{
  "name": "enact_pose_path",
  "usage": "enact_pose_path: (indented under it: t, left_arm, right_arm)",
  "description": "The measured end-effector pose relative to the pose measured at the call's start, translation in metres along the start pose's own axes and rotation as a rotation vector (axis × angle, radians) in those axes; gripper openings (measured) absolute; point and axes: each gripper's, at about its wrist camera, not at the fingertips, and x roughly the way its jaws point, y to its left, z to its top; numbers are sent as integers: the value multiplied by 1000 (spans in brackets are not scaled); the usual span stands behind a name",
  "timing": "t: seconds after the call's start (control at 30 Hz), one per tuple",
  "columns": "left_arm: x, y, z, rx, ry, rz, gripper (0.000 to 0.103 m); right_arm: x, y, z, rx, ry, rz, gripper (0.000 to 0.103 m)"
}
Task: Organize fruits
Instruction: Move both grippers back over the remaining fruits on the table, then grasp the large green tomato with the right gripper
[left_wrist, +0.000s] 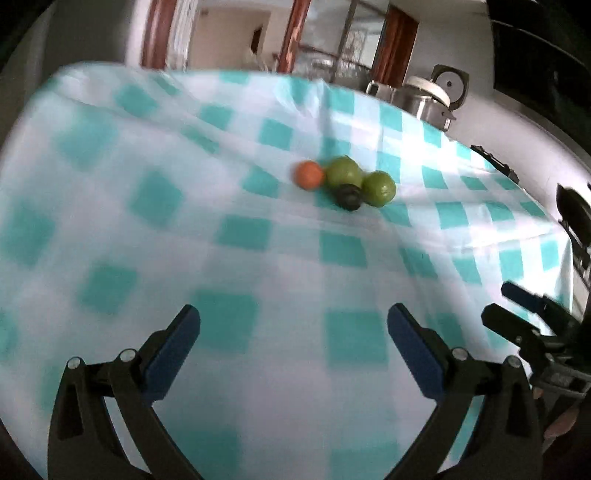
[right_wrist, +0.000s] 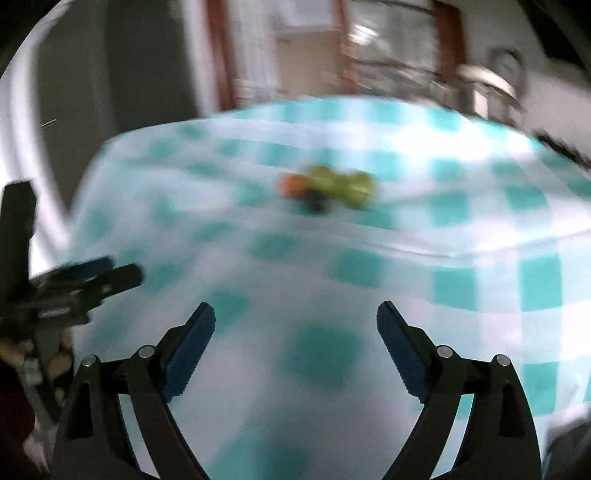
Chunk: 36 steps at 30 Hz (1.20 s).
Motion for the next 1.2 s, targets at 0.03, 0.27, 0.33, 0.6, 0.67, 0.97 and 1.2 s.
enact_pose_path:
  t: [0.03,0.27,0.33,0.6,0.67,0.97,1.2]
  left_arm:
    - [18,-3,8,-17,4,-15,102]
    - [74,12,30,-195,-4,-90,101]
    - [70,20,30,-237,-16,-114,101]
    - [63,52,28,-419,-70,-152,101]
    - [63,52,29,-421,-71,-148,101]
    - [60,42,30,-356,-81,-128,101]
    - [57,34,28,-306,-85,-95,101]
  right_arm:
    - [11,-11,6,16,12,-21,87]
    - [85,-40,43,14,54,-79,81]
    - [111,-44,54,1,74,-62,78]
    - [166,-21,94,-176,132,-81,77]
    - [177,-15,101,-227,138,-109,77]
    - [217,-4,122,-275,185,-149,77]
    - [198,-19,115,-147,181,-104,61]
